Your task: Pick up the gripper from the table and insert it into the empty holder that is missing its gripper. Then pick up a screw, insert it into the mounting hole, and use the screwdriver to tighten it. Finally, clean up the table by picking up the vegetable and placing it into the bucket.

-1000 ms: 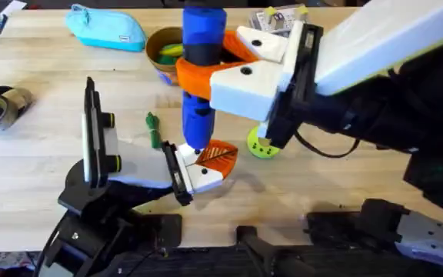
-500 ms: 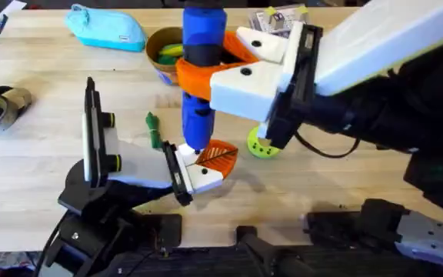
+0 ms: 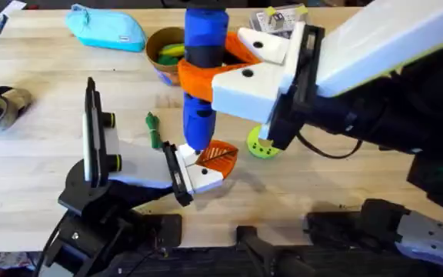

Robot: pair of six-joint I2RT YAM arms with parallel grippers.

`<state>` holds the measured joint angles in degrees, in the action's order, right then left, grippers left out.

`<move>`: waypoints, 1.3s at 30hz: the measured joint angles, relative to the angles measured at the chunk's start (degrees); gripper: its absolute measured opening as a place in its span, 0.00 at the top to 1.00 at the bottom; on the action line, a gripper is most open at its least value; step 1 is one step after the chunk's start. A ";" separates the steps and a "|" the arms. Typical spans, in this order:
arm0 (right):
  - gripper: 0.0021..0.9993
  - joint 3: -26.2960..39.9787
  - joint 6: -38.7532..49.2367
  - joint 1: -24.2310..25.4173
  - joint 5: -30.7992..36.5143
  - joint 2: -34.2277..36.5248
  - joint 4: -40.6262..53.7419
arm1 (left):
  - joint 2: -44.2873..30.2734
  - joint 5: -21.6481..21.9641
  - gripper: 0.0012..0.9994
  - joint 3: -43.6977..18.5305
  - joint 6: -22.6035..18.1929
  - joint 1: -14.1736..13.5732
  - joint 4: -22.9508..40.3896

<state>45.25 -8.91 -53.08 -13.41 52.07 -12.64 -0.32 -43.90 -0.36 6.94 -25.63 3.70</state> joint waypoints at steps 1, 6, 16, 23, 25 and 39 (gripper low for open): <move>0.97 0.00 0.00 0.00 -0.02 0.00 0.04 | -0.02 0.00 0.99 0.00 0.00 0.00 0.00; 0.97 0.00 0.15 0.02 0.00 0.00 0.07 | -0.02 0.00 0.99 0.00 0.00 0.00 0.00; 0.97 0.00 0.20 0.00 -0.44 -0.37 0.72 | 0.00 -0.02 0.99 0.00 0.09 0.00 -0.02; 0.97 0.00 0.35 0.00 -0.85 -0.37 0.87 | -0.07 -0.15 0.99 0.00 0.15 0.00 -0.02; 0.97 0.00 0.37 0.00 -0.91 -0.37 0.91 | -0.07 -0.17 0.99 0.00 0.17 0.00 0.00; 0.97 0.00 0.21 0.78 0.42 0.07 -0.41 | -0.04 0.17 0.99 0.00 0.08 0.00 -0.04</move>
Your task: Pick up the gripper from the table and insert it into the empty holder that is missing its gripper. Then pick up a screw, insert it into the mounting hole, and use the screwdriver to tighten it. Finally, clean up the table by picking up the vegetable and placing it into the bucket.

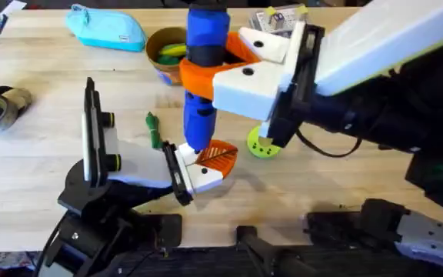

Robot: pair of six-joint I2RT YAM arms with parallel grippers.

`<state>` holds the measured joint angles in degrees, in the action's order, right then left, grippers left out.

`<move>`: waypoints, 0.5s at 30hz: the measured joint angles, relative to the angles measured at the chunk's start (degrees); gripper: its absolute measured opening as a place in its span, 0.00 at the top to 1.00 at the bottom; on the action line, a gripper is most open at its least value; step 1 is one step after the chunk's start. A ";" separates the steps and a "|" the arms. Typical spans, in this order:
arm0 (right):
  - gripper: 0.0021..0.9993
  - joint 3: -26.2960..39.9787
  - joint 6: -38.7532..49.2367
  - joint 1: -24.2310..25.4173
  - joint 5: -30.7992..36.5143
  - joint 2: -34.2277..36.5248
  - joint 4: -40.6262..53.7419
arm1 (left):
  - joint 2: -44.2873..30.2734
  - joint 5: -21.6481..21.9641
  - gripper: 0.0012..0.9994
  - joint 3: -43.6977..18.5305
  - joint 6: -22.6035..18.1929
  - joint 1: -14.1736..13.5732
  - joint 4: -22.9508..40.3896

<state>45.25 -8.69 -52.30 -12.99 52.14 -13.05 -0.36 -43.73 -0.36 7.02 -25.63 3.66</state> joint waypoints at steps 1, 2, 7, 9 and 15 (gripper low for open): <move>0.97 0.10 0.12 0.04 0.35 0.02 0.13 | 0.02 0.10 0.99 0.00 0.02 0.00 -0.02; 0.97 0.36 0.19 0.03 0.52 0.21 0.30 | 0.00 0.21 0.99 0.00 0.01 0.02 -0.02; 0.98 3.56 1.03 -0.08 0.11 3.70 1.19 | 0.05 0.94 0.99 -0.02 0.20 0.02 -0.02; 0.98 5.43 1.43 0.15 0.30 4.95 1.07 | 0.06 1.30 0.99 -0.02 0.22 0.07 -0.02; 0.98 11.96 7.37 0.99 0.14 5.63 -1.36 | 0.04 1.07 0.99 -0.02 0.20 0.04 -0.02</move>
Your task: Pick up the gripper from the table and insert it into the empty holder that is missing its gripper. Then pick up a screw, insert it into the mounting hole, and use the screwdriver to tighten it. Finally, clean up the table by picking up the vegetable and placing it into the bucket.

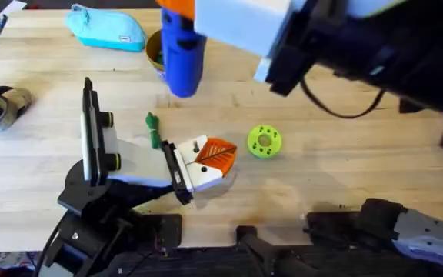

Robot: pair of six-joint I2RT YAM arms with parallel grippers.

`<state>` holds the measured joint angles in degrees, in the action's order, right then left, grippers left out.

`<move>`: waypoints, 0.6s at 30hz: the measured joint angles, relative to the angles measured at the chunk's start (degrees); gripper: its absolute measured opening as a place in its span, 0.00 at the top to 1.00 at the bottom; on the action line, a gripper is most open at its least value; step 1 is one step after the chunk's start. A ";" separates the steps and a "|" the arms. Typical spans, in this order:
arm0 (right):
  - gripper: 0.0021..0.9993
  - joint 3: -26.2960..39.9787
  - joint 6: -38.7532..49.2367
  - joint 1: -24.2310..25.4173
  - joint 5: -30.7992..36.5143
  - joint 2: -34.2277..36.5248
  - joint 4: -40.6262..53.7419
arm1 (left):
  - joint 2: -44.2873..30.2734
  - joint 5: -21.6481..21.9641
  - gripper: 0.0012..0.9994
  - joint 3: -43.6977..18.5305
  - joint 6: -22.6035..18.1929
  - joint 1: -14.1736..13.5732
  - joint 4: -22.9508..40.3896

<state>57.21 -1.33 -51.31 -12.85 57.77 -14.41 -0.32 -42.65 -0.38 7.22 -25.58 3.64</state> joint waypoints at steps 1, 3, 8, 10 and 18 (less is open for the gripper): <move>0.98 0.54 0.82 0.00 -0.29 -0.16 -0.17 | 0.00 0.00 0.99 0.00 0.02 0.00 0.00; 0.98 0.97 1.85 0.18 -0.74 -0.42 -0.01 | 0.00 0.00 0.99 0.00 0.00 0.00 0.00; 0.98 1.05 3.85 3.23 -0.95 -0.48 5.37 | 0.00 0.00 0.99 0.00 0.00 0.00 0.00; 0.98 1.17 5.37 5.60 -0.08 -0.49 9.91 | 0.00 0.00 0.99 0.00 0.00 0.00 0.00; 0.98 1.23 16.21 19.39 8.58 0.46 33.31 | 0.01 0.00 0.99 0.00 0.00 0.00 0.00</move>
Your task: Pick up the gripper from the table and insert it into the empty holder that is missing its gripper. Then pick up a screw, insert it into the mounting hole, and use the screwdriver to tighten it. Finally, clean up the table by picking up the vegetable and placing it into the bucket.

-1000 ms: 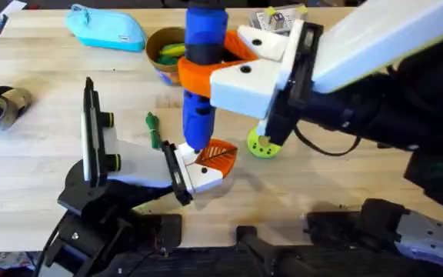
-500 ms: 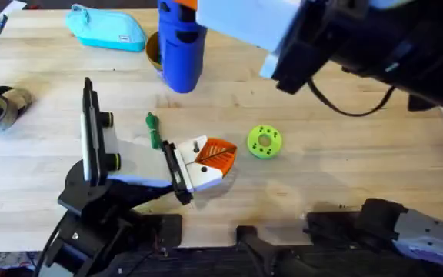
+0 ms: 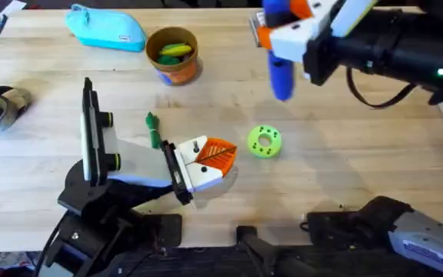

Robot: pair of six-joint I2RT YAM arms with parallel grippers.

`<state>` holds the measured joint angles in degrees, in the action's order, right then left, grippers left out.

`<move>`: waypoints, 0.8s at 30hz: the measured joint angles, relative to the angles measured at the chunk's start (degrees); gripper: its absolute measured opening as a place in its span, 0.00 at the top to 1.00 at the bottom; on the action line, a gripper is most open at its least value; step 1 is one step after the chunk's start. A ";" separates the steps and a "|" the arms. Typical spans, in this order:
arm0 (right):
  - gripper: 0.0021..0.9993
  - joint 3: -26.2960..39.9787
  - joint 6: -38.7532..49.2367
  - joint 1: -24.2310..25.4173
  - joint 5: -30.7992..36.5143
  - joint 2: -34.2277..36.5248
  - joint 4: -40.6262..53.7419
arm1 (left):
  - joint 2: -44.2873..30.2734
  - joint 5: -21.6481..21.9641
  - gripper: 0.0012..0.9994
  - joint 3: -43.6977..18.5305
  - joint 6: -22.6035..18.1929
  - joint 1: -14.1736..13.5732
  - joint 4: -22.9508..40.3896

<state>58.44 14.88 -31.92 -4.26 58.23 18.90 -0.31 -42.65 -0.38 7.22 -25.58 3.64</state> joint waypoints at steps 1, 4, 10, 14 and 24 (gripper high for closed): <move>0.98 0.01 1.71 1.60 1.47 0.54 2.47 | -0.01 0.00 0.99 0.00 0.00 0.00 0.00; 0.98 -0.07 6.82 5.78 6.11 3.31 7.95 | 0.00 -0.01 0.99 0.00 0.00 0.00 0.00; 0.98 -0.11 19.00 9.37 10.87 12.93 9.89 | 0.00 -0.04 0.99 0.00 0.01 0.00 0.00; 0.98 -0.11 26.55 9.48 11.57 20.41 9.56 | -0.01 -0.10 0.99 0.00 0.01 0.00 0.00; 0.98 -0.11 32.62 8.22 12.35 33.42 9.33 | -0.01 -0.15 0.99 0.00 0.02 0.00 0.00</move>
<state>58.33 47.50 -23.70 8.08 91.65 28.23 -0.32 -42.81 -0.38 7.25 -25.58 3.64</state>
